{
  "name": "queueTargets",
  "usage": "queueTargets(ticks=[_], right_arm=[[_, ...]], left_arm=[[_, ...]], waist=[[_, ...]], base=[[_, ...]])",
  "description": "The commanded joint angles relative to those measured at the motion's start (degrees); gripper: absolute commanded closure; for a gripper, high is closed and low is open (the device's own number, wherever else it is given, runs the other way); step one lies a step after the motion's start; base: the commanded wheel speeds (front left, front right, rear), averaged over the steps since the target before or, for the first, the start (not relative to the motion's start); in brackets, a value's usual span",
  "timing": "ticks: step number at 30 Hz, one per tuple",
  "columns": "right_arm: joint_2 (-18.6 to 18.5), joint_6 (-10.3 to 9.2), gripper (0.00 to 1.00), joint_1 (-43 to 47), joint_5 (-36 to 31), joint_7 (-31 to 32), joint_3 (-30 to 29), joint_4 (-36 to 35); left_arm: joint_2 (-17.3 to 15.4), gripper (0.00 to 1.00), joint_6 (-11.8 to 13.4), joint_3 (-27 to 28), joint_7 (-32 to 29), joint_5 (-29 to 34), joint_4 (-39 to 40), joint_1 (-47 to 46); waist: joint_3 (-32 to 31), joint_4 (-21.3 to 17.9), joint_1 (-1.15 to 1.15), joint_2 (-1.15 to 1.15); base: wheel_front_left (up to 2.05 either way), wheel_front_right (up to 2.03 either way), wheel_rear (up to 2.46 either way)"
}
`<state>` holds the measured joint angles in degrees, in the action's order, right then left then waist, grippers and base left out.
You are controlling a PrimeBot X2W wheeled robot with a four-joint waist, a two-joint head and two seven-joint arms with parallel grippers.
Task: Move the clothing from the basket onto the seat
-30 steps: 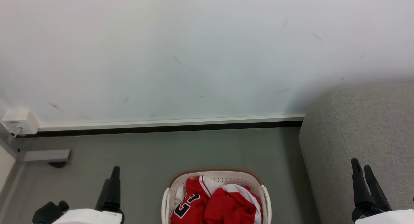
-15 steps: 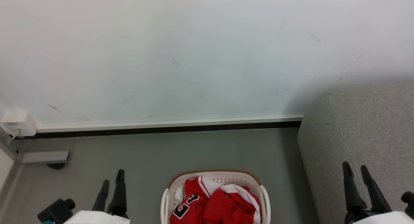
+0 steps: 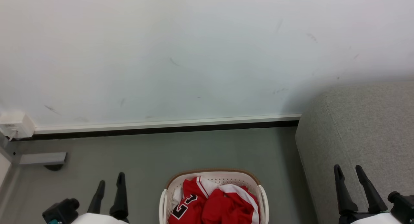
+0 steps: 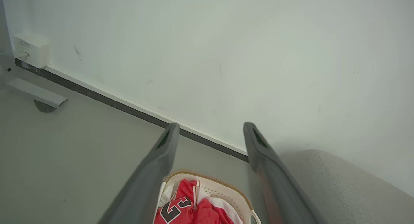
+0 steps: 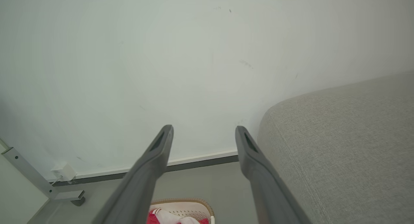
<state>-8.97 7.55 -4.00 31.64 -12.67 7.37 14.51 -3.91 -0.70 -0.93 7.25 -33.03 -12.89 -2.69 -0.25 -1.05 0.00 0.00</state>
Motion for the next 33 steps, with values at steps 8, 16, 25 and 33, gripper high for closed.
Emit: queueTargets(ticks=[8, 16, 25, 33], right_arm=[[0.9, -0.07, 0.0, -0.5, -8.2, -0.7, -1.5, -0.2], [1.8, -0.08, 0.0, -0.1, -13.9, -1.1, -2.6, 0.2], [2.8, -0.08, 0.0, 0.3, -17.5, -1.4, -3.2, 0.7], [3.5, -0.09, 0.0, 0.9, -20.1, -1.6, -2.6, 1.5]], left_arm=[[-1.1, 0.0, 0.7, -0.5, 1.7, 6.4, -0.2, 0.4], [-1.7, 0.0, 1.3, -0.4, 2.9, 11.0, -0.7, 0.7], [-2.0, 0.0, 1.4, -0.7, 4.0, 15.7, -1.6, 1.1], [-1.9, 0.0, 1.7, -0.8, 5.1, 19.6, -2.3, 1.3]], waist=[[0.0, -0.2, 0.0, 0.0], [0.0, -0.2, 0.0, 0.0], [0.1, -0.4, 0.0, 0.0], [0.0, -0.3, 0.0, 0.0]], base=[[0.0, 0.0, 0.0], [0.0, 0.0, 0.0], [0.0, 0.0, 0.0], [0.0, 0.0, 0.0]])
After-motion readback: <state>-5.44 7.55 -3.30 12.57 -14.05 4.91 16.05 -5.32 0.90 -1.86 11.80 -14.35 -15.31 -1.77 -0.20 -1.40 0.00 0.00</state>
